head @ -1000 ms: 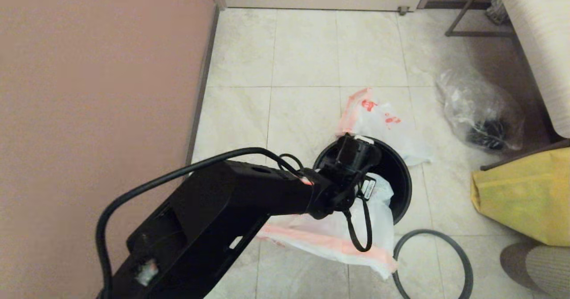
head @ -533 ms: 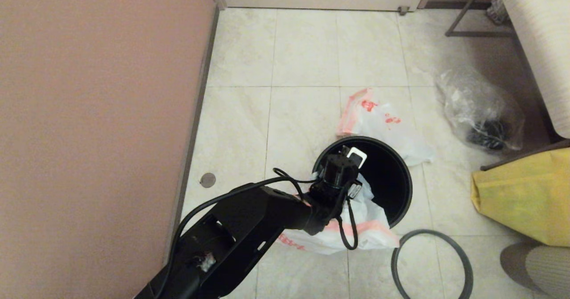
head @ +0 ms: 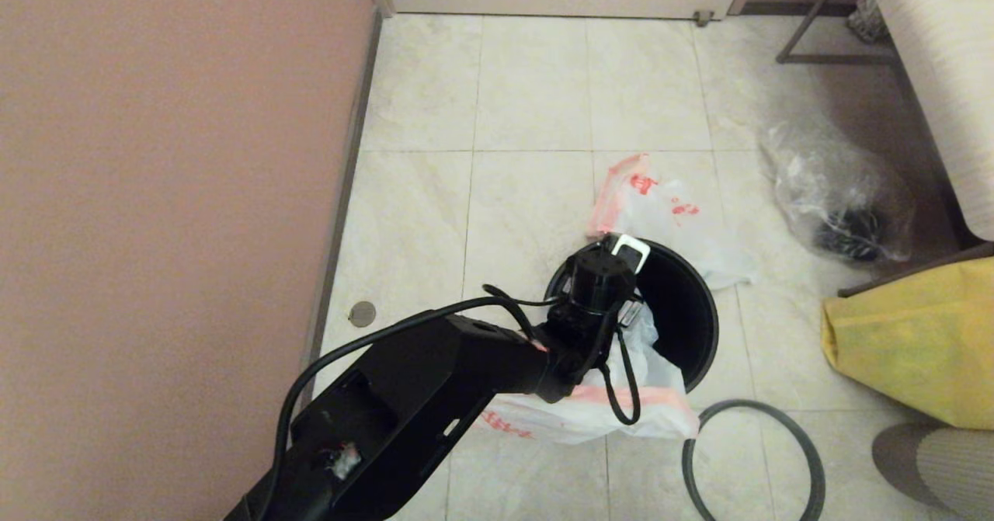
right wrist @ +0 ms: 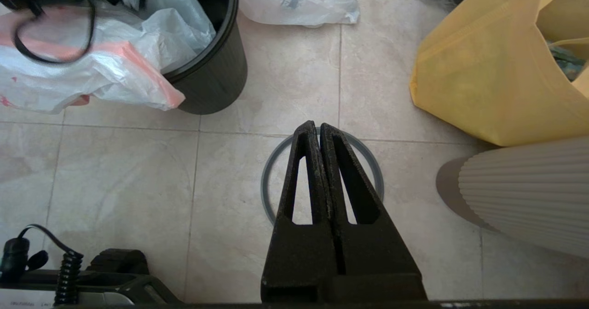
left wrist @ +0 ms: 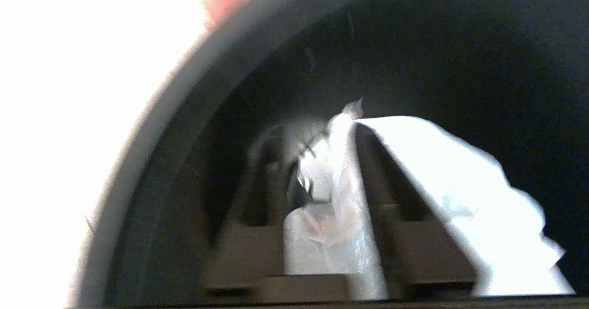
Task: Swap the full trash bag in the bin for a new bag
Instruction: Put the new garbage bag on the trash can
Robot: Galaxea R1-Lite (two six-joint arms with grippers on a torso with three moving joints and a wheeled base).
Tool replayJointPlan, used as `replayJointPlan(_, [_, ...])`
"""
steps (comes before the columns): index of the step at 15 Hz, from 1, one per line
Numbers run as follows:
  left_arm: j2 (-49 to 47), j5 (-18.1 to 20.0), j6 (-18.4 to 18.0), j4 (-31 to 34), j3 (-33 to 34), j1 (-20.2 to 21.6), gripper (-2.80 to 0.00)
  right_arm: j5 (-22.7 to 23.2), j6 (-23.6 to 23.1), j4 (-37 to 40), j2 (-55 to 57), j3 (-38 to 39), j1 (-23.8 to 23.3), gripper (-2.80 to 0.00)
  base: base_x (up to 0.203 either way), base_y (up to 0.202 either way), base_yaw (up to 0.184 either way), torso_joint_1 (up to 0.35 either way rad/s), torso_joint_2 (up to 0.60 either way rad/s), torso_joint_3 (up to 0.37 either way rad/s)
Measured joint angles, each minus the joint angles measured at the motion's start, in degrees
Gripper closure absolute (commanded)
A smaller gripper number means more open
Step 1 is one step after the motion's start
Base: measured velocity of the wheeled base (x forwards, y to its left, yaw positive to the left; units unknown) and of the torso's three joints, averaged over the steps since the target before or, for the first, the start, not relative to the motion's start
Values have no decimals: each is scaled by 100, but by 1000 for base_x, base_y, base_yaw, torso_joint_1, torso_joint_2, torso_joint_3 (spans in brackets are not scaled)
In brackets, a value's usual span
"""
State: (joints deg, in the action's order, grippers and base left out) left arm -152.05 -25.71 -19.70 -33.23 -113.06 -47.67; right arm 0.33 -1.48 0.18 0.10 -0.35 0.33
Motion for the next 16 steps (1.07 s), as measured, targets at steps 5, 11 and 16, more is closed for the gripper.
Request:
replayJointPlan(5, [618, -422, 343, 812, 277, -238, -280, 0, 0, 0, 0, 0, -2, 0, 0, 0, 0, 0, 0, 0])
replayJointPlan(11, [1512, -370, 1832, 3025, 571, -341, 0, 0, 0, 0, 0, 0, 0, 0, 0, 0, 0, 0, 0, 0])
replayJointPlan(16, [3014, -245, 2115, 3573, 2329, -390, 0, 0, 0, 0, 0, 0, 2, 0, 0, 0, 0, 0, 0, 0])
